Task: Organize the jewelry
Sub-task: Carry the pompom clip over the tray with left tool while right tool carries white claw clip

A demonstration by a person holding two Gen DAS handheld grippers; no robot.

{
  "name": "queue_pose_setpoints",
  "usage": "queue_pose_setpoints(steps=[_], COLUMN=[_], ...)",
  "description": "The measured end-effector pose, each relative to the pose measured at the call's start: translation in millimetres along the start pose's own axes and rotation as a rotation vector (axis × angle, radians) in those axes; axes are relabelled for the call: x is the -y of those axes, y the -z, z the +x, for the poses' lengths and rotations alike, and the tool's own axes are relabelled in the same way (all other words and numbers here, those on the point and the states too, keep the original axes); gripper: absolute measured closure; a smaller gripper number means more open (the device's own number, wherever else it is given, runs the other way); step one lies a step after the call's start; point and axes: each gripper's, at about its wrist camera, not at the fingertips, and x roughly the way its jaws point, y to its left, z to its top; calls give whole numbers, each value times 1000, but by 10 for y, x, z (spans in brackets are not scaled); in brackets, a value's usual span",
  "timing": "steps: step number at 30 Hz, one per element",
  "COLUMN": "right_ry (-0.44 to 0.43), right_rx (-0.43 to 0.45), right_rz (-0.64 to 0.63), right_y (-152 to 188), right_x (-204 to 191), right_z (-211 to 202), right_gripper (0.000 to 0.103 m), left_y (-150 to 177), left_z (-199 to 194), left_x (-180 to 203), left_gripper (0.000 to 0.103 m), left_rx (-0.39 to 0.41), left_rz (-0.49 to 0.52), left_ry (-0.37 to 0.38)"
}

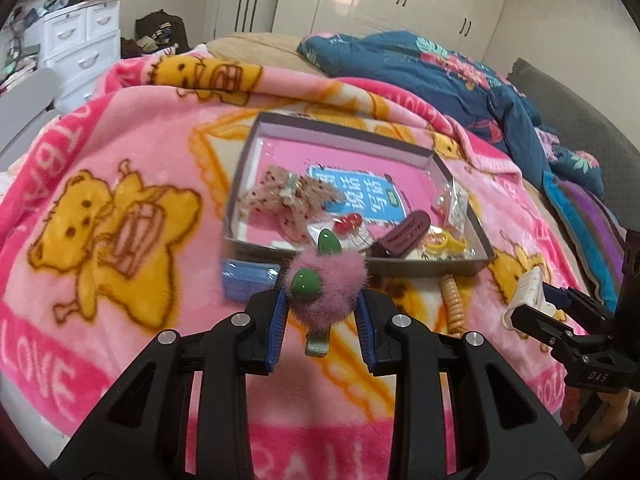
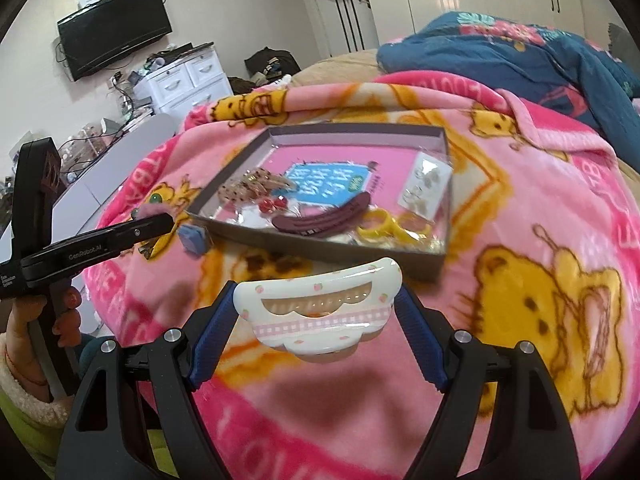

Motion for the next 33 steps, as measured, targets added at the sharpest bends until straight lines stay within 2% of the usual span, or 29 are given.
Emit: queue_pose_setpoints(steps=[19, 33], right_ry=[-34, 27], right_rx=[62, 103], right_rz=[-20, 37], right_y=[-472, -683], right_x=[-176, 145], right_z=[187, 245], right_gripper=[26, 26], left_y=[-286, -633], left_z=[-2, 256], left_x=[-134, -33], left_gripper=[80, 80], left_rx=[46, 52], left_rz=[-32, 0], left_ry=[1, 3])
